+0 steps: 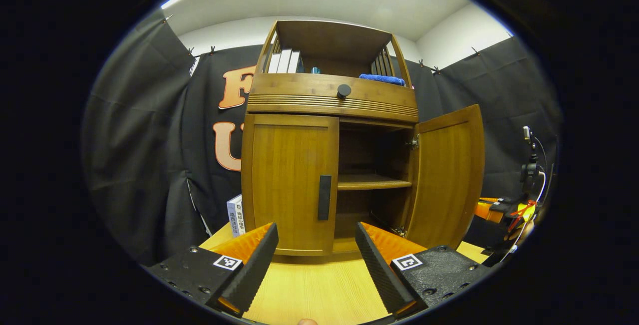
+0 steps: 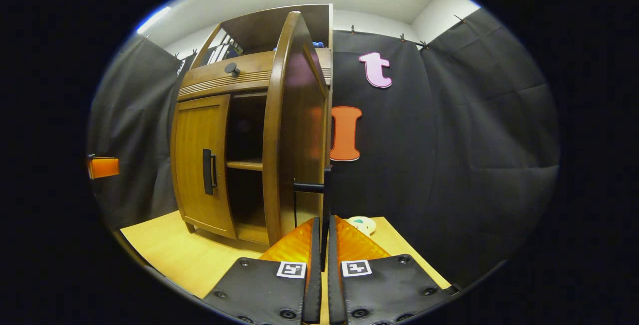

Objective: Open the right door of the double-door shoe cabinet with the right hand, and open the left door with the left hand.

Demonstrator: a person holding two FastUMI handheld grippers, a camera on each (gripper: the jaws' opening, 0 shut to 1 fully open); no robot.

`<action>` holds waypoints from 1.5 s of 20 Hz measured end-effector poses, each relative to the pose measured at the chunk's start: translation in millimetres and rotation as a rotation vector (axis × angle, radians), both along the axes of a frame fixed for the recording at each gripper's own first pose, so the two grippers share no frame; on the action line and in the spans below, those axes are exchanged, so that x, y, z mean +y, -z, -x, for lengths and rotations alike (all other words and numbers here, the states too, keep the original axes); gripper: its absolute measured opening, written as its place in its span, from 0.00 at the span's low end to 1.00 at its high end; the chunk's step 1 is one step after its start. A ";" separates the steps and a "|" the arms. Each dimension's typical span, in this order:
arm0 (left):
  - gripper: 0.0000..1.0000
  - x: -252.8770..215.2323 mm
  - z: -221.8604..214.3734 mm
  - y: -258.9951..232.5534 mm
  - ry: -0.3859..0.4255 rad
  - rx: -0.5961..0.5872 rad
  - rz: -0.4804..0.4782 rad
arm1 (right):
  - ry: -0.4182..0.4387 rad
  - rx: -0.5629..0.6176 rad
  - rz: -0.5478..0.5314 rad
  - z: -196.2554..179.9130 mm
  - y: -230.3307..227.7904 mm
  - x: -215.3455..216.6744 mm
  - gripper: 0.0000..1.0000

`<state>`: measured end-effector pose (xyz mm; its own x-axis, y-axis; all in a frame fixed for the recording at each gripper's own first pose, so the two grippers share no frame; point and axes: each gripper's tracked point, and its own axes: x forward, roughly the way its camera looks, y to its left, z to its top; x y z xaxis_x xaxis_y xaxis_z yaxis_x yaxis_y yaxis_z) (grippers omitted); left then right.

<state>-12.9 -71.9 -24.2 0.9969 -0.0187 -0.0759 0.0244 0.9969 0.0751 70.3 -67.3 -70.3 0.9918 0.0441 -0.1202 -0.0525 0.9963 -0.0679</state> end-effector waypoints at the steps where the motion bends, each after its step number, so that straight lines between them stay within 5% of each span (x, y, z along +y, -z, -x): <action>1: 0.92 0.0 -2.6 0.9 -0.003 0.002 -0.002 | 0.006 0.000 -0.002 -1.3 -0.4 -7.1 0.13; 4: 0.92 -2.3 -9.9 4.4 -0.009 0.007 0.002 | 0.017 0.002 -0.022 -3.1 -1.8 -25.9 0.09; 5: 0.92 -4.3 -13.1 4.4 -0.009 0.006 0.004 | 0.012 0.006 -0.040 -2.3 -2.9 -28.7 0.00; 8: 0.92 -6.3 -21.5 6.4 -0.007 0.010 0.006 | 0.002 0.006 -0.048 -3.0 -2.4 -35.6 0.19; 9: 0.92 -7.3 -24.8 7.4 -0.006 0.015 0.002 | -0.003 0.006 -0.050 -2.4 -2.0 -35.5 0.08; 19: 0.92 -14.2 -51.0 16.5 0.004 0.039 0.002 | 0.065 -0.038 -0.105 1.5 -13.1 -43.9 0.09; 20: 0.92 -14.5 -53.9 17.4 0.006 0.042 0.003 | 0.077 -0.051 -0.105 1.4 -14.7 -44.7 0.00; 22: 0.92 -16.1 -60.0 21.1 0.014 0.049 0.009 | 0.080 -0.066 -0.095 3.6 -17.9 -44.6 0.19; 24: 0.92 -17.3 -66.0 23.7 0.020 0.049 0.018 | 0.092 -0.078 -0.072 13.0 -22.4 -49.4 0.18; 30: 0.92 -18.2 -94.6 26.3 0.026 0.039 0.009 | 0.147 -0.106 -0.086 40.9 -33.5 -56.2 0.57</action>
<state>81.7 -90.1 -50.6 0.9923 -0.0455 -0.1148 0.0532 0.9965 0.0643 29.3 -123.5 -36.8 0.9952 -0.0969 -0.0171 0.0972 0.9951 0.0201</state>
